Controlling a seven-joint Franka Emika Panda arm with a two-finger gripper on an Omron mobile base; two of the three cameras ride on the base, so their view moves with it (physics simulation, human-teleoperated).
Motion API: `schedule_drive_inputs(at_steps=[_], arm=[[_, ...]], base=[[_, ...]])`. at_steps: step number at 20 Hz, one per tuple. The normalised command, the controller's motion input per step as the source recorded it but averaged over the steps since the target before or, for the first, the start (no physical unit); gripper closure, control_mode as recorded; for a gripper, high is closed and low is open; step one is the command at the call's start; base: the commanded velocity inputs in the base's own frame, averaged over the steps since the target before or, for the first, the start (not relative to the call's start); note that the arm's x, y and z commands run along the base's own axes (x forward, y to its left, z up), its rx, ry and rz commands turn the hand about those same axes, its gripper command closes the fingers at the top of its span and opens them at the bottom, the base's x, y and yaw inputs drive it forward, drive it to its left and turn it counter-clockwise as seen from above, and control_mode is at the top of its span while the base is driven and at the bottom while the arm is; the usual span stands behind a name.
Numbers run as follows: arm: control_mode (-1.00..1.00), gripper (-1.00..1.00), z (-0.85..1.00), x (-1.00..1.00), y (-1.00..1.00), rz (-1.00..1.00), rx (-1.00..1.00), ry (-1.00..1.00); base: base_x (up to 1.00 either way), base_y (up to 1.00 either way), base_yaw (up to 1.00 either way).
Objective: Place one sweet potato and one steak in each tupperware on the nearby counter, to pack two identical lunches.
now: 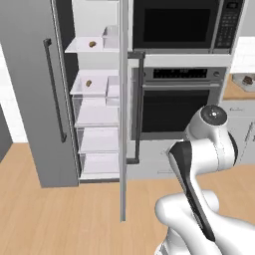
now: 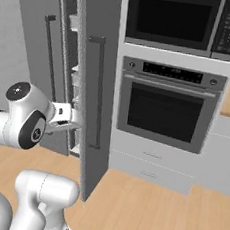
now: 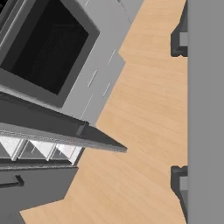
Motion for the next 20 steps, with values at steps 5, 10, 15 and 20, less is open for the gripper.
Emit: schedule_drive_inputs(at_steps=[5, 10, 15, 20], arm=[[1.00, -1.00, 0.00, 0.00, 0.00, 0.00, 0.00, 0.00], [1.00, -1.00, 0.00, 0.00, 0.00, 0.00, 0.00, 0.00], [1.00, -1.00, 0.00, 0.00, 0.00, 0.00, 0.00, 0.00], [1.00, -1.00, 0.00, 0.00, 0.00, 0.00, 0.00, 0.00]], base=[[0.01, 1.00, -0.04], [0.03, 1.00, -0.05], [0.36, 0.93, -0.12], [0.75, 0.30, -0.17]])
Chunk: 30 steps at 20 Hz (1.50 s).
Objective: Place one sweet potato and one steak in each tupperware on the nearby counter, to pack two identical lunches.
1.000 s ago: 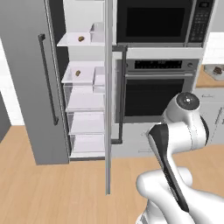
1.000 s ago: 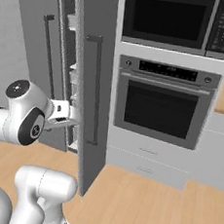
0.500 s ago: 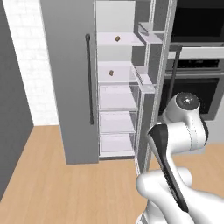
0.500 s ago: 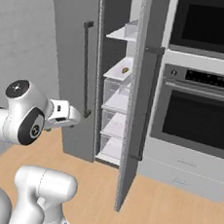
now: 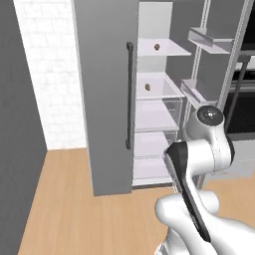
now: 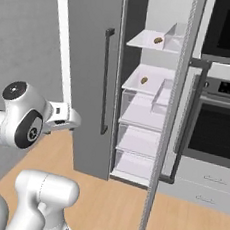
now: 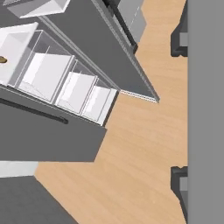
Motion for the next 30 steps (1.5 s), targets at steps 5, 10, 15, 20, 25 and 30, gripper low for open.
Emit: schedule_drive_inputs(at_steps=[5, 10, 15, 20, 25, 30], arm=[[1.00, -1.00, 0.00, 0.00, 0.00, 0.00, 0.00, 0.00], [1.00, -1.00, 0.00, 0.00, 0.00, 0.00, 0.00, 0.00], [1.00, -1.00, 0.00, 0.00, 0.00, 0.00, 0.00, 0.00], [1.00, -1.00, 0.00, 0.00, 0.00, 0.00, 0.00, 0.00], [1.00, -1.00, 0.00, 0.00, 0.00, 0.00, 0.00, 0.00], [1.00, -1.00, 0.00, 0.00, 0.00, 0.00, 0.00, 0.00]], base=[[0.99, -0.04, -0.17], [1.00, -0.01, -0.13], [0.81, -0.19, -0.11], [0.35, -0.28, -0.08], [0.23, -0.53, -0.08], [0.28, -0.31, -0.06]])
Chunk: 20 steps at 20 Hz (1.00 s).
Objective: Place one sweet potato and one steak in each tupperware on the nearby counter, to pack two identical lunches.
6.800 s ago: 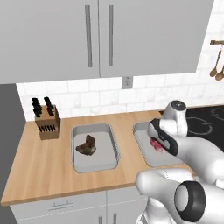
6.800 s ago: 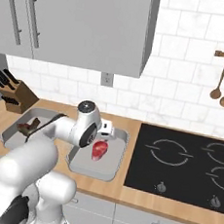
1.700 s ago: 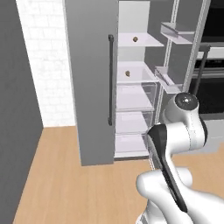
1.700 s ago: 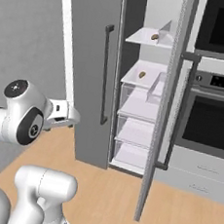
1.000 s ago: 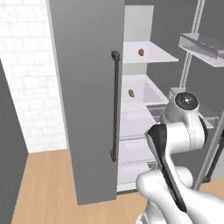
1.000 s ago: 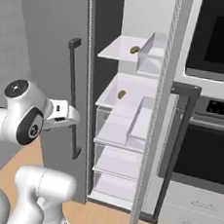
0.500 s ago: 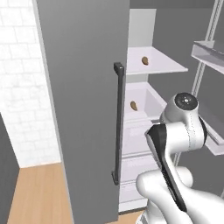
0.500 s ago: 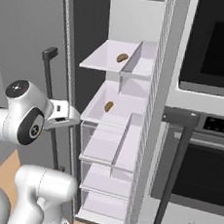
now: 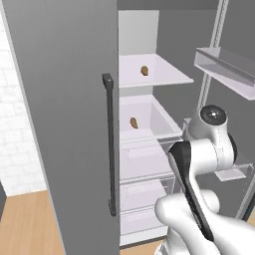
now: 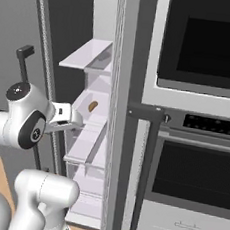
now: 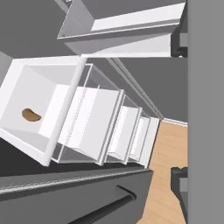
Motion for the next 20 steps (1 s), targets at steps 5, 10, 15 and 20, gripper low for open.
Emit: schedule_drive_inputs(at_steps=[5, 10, 15, 20], arm=[[-1.00, -1.00, -0.03, 0.15, 0.19, 0.00, 0.00, 0.00], [-1.00, -1.00, -0.05, 0.34, 0.49, 0.00, -0.02, -0.05], [-1.00, -1.00, -0.23, 0.34, 0.22, -0.07, 0.15, -0.01], [-1.00, -1.00, -0.05, 0.33, 0.00, -0.09, 0.41, -0.01]], base=[[0.23, 0.14, -0.01], [0.00, 0.00, 0.00], [0.00, 0.00, 0.00], [0.00, 0.00, 0.00]])
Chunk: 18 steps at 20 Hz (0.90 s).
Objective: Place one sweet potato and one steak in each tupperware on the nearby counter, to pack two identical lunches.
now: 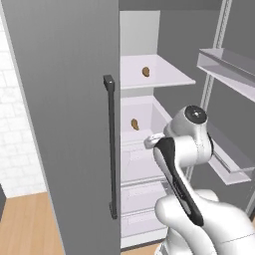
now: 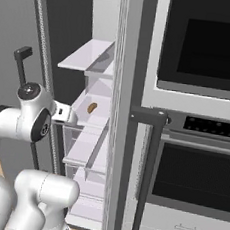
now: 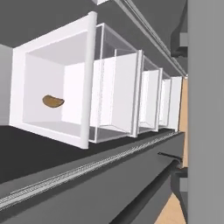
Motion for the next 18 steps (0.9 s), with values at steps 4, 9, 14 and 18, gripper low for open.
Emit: schedule_drive_inputs(at_steps=[4, 9, 14, 18], arm=[[-1.00, -1.00, -0.12, 0.51, 0.01, 0.00, 0.14, -0.01], [-1.00, -1.00, -0.28, 0.80, 0.00, 0.00, 0.00, 0.01], [-1.00, -1.00, -0.33, 0.92, 0.00, 0.00, 0.00, 0.00], [-1.00, -1.00, -0.22, 0.87, 0.00, 0.00, 0.00, 0.07]], base=[[0.00, 0.00, 0.00], [0.00, 0.00, 0.00], [0.00, 0.00, 0.00], [0.00, 0.00, 0.00]])
